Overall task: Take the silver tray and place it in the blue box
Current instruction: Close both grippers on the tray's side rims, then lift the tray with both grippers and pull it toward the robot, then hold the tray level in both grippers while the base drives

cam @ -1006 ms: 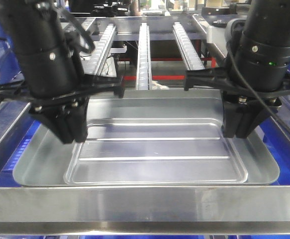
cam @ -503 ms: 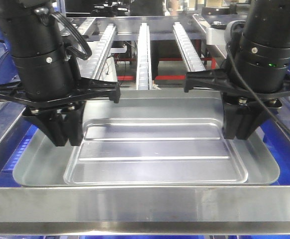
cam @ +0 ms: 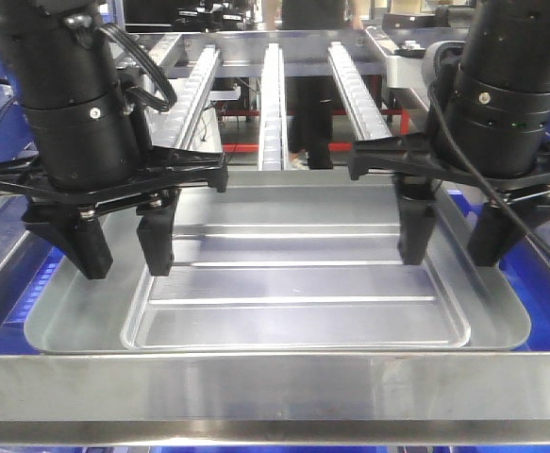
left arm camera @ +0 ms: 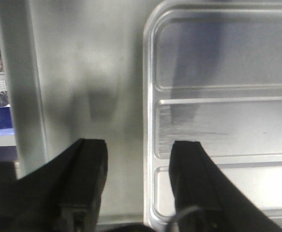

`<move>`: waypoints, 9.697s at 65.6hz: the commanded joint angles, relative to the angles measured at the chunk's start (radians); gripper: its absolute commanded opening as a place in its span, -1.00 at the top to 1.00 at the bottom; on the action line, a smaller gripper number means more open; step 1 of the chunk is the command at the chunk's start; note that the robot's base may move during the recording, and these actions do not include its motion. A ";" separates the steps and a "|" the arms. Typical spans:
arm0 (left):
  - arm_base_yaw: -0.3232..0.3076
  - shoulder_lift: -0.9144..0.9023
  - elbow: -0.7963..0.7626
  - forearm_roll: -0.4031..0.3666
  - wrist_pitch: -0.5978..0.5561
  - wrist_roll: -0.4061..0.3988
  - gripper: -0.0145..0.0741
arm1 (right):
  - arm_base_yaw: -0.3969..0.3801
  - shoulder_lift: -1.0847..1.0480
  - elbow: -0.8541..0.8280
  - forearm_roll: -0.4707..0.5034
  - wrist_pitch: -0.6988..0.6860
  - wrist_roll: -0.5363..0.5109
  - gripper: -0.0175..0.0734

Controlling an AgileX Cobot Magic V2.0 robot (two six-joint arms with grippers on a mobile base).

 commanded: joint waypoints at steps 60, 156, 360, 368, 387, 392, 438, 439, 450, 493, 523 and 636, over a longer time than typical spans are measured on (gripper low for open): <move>-0.008 -0.005 -0.027 0.013 -0.043 -0.011 0.14 | -0.003 0.024 -0.031 0.027 -0.097 -0.012 -0.48; -0.005 -0.005 0.018 -0.016 -0.085 -0.013 0.15 | -0.003 0.051 -0.031 0.033 -0.072 -0.012 -0.48; -0.247 -0.466 0.234 0.135 0.152 -0.332 0.69 | 0.304 -0.394 0.200 -0.114 0.072 0.383 0.49; -0.247 -0.466 0.234 0.135 0.153 -0.310 0.69 | 0.304 -0.394 0.200 -0.123 0.073 0.383 0.49; -0.247 -0.466 0.234 0.135 0.170 -0.272 0.69 | 0.304 -0.394 0.200 -0.125 0.066 0.383 0.49; -0.247 -0.466 0.234 0.135 0.170 -0.272 0.69 | 0.304 -0.394 0.200 -0.125 0.069 0.383 0.49; -0.247 -0.464 0.234 0.135 0.175 -0.272 0.69 | 0.304 -0.394 0.200 -0.125 0.069 0.383 0.49; -0.247 -0.464 0.234 0.135 0.175 -0.272 0.69 | 0.304 -0.394 0.200 -0.125 0.069 0.383 0.49; -0.247 -0.464 0.234 0.135 0.175 -0.272 0.69 | 0.304 -0.394 0.200 -0.125 0.069 0.383 0.49; -0.247 -0.464 0.234 0.135 0.175 -0.272 0.69 | 0.304 -0.394 0.200 -0.125 0.069 0.383 0.49; -0.247 -0.464 0.234 0.135 0.176 -0.272 0.69 | 0.304 -0.394 0.200 -0.125 0.069 0.383 0.49; -0.247 -0.464 0.234 0.135 0.176 -0.272 0.69 | 0.304 -0.394 0.200 -0.125 0.070 0.383 0.49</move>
